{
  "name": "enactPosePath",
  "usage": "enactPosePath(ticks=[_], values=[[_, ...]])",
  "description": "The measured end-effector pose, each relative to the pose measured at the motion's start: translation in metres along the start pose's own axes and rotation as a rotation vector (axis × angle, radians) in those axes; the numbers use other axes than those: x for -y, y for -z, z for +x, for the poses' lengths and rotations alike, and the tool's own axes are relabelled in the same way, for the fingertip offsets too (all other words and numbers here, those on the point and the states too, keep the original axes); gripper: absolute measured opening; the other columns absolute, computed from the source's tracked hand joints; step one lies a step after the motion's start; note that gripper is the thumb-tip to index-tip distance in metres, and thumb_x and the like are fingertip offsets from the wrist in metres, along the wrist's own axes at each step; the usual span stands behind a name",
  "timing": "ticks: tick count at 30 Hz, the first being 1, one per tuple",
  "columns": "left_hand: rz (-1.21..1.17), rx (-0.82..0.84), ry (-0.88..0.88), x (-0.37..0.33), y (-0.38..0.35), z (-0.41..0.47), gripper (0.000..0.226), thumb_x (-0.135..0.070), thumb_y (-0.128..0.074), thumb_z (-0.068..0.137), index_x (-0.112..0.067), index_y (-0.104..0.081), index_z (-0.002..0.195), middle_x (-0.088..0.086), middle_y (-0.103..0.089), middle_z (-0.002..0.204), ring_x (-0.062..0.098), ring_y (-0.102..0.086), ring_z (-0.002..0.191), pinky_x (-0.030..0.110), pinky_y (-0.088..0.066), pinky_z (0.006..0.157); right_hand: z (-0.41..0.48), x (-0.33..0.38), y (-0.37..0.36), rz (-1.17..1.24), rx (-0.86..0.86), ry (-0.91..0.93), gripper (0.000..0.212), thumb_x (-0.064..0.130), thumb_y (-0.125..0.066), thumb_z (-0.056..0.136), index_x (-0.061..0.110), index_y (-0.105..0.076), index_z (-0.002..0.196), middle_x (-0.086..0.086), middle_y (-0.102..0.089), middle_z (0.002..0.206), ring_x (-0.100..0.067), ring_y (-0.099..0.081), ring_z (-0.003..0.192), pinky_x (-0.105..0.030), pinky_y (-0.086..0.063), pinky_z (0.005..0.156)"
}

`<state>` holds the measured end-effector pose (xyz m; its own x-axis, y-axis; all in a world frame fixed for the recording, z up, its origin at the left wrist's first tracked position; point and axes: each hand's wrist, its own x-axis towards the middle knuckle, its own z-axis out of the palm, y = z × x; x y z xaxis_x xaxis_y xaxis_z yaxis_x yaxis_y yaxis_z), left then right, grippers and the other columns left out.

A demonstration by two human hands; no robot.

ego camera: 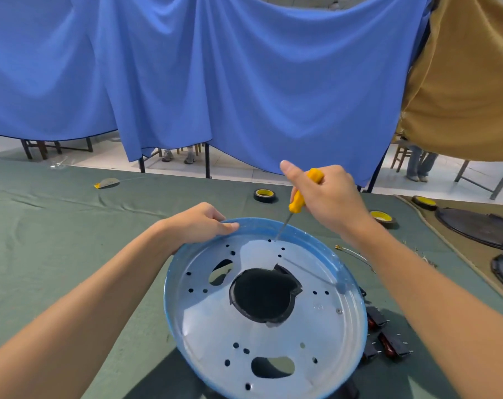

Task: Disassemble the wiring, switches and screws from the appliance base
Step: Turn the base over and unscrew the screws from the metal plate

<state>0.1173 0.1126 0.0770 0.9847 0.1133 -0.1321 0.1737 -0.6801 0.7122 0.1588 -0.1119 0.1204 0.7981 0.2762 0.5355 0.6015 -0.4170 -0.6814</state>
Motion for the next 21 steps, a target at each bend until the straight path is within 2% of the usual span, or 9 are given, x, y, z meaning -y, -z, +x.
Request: enactPosePath(ticks=[3,5,8,11,14,16,19,21], values=[[0.025,0.023,-0.012,-0.002,0.0,0.0,0.035,-0.05,-0.058,0.092,-0.022,-0.077,0.082,-0.004,-0.074,0.071,0.011,-0.071,0.064,0.029,-0.053,0.064,-0.001,-0.006,-0.01,-0.027,0.038,-0.005,0.069,0.058,-0.053,0.091,-0.001,-0.068,0.058,0.01,-0.054,0.038,0.007,-0.056,0.047,-0.01,-0.035,0.052],[0.025,0.031,-0.017,-0.002,0.0,-0.001,0.035,-0.05,-0.058,0.092,-0.023,-0.077,0.081,-0.004,-0.074,0.072,0.012,-0.071,0.066,0.031,-0.055,0.067,0.0,-0.009,-0.012,-0.031,0.025,-0.006,0.07,0.059,-0.052,0.091,-0.002,-0.068,0.06,0.01,-0.055,0.039,0.004,-0.057,0.047,-0.017,-0.036,0.055],[0.021,0.03,-0.023,-0.001,0.001,-0.001,0.034,-0.051,-0.057,0.092,-0.024,-0.077,0.084,-0.004,-0.075,0.075,0.015,-0.072,0.071,0.033,-0.057,0.074,0.001,-0.01,-0.014,-0.043,0.018,-0.01,0.071,0.06,-0.051,0.09,-0.004,-0.068,0.062,0.01,-0.055,0.039,0.0,-0.056,0.046,-0.018,-0.036,0.055],[0.017,0.039,-0.056,-0.002,0.001,0.0,0.034,-0.05,-0.058,0.092,-0.024,-0.077,0.083,-0.005,-0.075,0.075,0.012,-0.071,0.068,0.03,-0.056,0.069,0.001,-0.01,-0.014,-0.073,0.081,-0.015,0.068,0.057,-0.055,0.089,-0.005,-0.067,0.064,0.005,-0.055,0.042,-0.004,-0.051,0.044,-0.019,-0.037,0.053],[0.049,0.038,-0.102,-0.004,0.001,0.002,0.036,-0.049,-0.058,0.092,-0.022,-0.077,0.079,-0.004,-0.074,0.071,0.007,-0.067,0.059,0.022,-0.049,0.058,0.001,-0.009,-0.015,-0.179,0.262,-0.017,0.049,0.039,-0.064,0.087,-0.007,-0.064,0.071,-0.006,-0.052,0.054,-0.011,-0.044,0.051,-0.025,-0.038,0.051],[0.074,0.034,-0.108,-0.003,0.0,0.002,0.038,-0.05,-0.058,0.092,-0.02,-0.077,0.079,-0.002,-0.073,0.071,0.006,-0.064,0.056,0.022,-0.048,0.057,0.002,-0.007,-0.013,-0.234,0.353,-0.034,0.032,0.028,-0.068,0.082,-0.003,-0.066,0.076,-0.005,-0.053,0.059,-0.012,-0.044,0.054,-0.026,-0.038,0.049],[0.067,0.05,-0.1,0.0,-0.001,0.002,0.037,-0.05,-0.058,0.092,-0.02,-0.078,0.082,-0.002,-0.074,0.073,0.007,-0.066,0.058,0.022,-0.049,0.059,0.003,-0.003,-0.01,-0.259,0.428,-0.068,0.018,0.023,-0.072,0.076,0.006,-0.069,0.073,0.0,-0.056,0.056,-0.01,-0.045,0.051,-0.025,-0.039,0.048],[0.054,0.064,-0.091,0.001,-0.002,0.001,0.035,-0.05,-0.057,0.092,-0.023,-0.078,0.084,-0.005,-0.074,0.073,0.007,-0.068,0.061,0.023,-0.049,0.061,0.005,-0.001,-0.011,-0.285,0.451,-0.086,0.016,0.02,-0.072,0.073,0.005,-0.068,0.068,0.003,-0.056,0.05,-0.009,-0.045,0.048,-0.024,-0.038,0.048]])
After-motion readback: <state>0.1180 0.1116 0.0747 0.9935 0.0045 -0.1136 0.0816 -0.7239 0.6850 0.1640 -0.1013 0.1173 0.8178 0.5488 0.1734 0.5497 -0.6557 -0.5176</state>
